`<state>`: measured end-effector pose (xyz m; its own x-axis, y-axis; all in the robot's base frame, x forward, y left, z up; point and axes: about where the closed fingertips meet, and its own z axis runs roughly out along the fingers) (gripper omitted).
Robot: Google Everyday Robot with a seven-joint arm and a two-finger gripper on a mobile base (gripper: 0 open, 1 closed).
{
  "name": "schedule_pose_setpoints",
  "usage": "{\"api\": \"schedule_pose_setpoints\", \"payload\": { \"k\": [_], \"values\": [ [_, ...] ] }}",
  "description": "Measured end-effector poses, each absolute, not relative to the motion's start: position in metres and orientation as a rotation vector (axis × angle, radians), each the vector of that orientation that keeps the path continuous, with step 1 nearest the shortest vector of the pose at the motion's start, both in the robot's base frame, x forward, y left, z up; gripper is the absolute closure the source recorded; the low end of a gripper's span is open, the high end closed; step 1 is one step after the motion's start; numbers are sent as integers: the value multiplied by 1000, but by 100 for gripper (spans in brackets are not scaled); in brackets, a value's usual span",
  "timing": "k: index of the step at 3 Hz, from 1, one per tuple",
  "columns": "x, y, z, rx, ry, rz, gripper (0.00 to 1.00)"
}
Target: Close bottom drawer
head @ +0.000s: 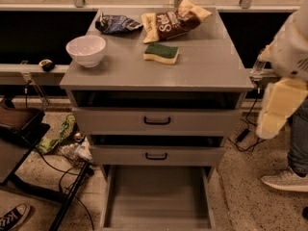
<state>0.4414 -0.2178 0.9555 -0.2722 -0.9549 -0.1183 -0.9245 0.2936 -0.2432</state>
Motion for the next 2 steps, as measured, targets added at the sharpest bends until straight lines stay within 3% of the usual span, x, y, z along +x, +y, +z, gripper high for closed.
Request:
{"api": "schedule_pose_setpoints", "payload": {
  "k": [2],
  "values": [
    [414, -224, 851, -1570, 2467, -433, 0]
  ]
}}
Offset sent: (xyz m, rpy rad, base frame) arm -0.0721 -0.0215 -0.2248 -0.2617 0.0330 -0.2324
